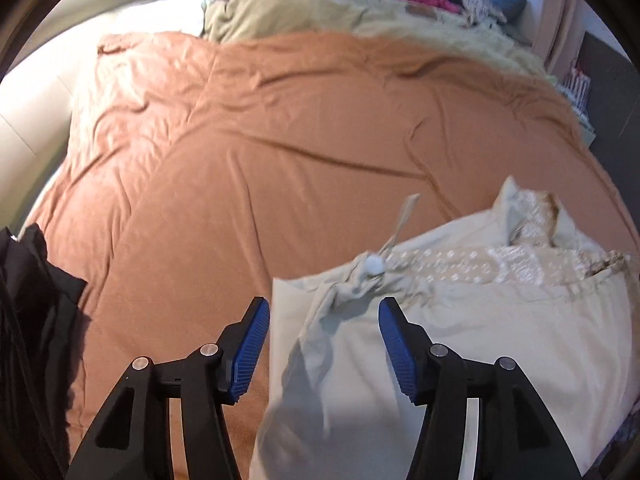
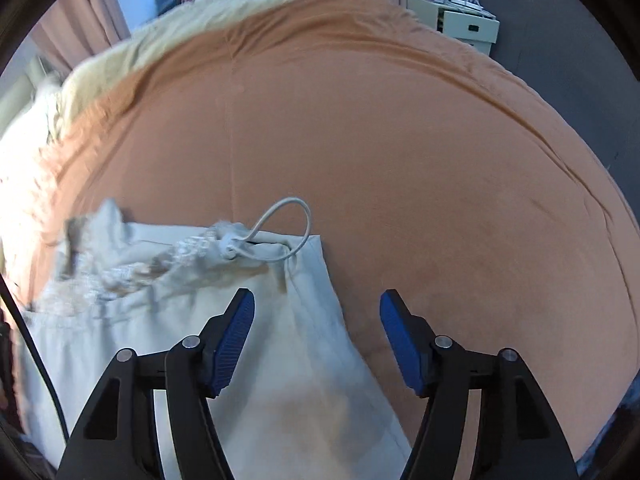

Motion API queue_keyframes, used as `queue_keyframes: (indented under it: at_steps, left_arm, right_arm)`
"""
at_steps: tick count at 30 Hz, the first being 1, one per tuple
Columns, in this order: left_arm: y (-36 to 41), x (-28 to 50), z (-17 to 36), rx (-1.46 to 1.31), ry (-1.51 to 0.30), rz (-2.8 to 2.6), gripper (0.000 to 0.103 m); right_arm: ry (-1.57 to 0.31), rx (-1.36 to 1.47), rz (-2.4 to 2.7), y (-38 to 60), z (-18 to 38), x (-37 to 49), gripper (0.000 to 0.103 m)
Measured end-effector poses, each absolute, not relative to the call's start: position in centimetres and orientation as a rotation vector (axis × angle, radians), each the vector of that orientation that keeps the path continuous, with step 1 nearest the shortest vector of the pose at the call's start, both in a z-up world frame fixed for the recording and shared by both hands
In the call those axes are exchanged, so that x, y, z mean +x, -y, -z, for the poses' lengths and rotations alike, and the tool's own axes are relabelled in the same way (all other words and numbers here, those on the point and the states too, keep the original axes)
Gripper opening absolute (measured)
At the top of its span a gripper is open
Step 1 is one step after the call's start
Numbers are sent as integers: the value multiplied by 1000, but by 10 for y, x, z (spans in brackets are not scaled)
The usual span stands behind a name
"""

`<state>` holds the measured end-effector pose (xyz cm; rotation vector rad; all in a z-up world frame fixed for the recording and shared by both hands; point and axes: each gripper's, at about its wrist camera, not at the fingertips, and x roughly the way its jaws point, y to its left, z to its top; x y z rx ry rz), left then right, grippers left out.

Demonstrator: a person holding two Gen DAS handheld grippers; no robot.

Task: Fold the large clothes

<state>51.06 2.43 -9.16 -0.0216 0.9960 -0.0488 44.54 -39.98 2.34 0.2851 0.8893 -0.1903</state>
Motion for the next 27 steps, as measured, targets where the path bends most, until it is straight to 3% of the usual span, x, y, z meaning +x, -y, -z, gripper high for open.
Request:
queue_keyframes:
  at_steps: [8,18,22,27]
  left_arm:
    - [30,503,85,6,-1022,183,59]
    - [87,517,123,9,-1114,265,59]
    - [100,526,147,33,-1159,270,59]
    - [108,533,173,73,-1193,248,58]
  right_arm:
    - [-868,293,-19,342,-40,417,63]
    - [-992,212,-154,275,-5,482,63]
    - [-1050,202,-176,257,24,506,56]
    - [-1107,137,-131,240,51,542,28]
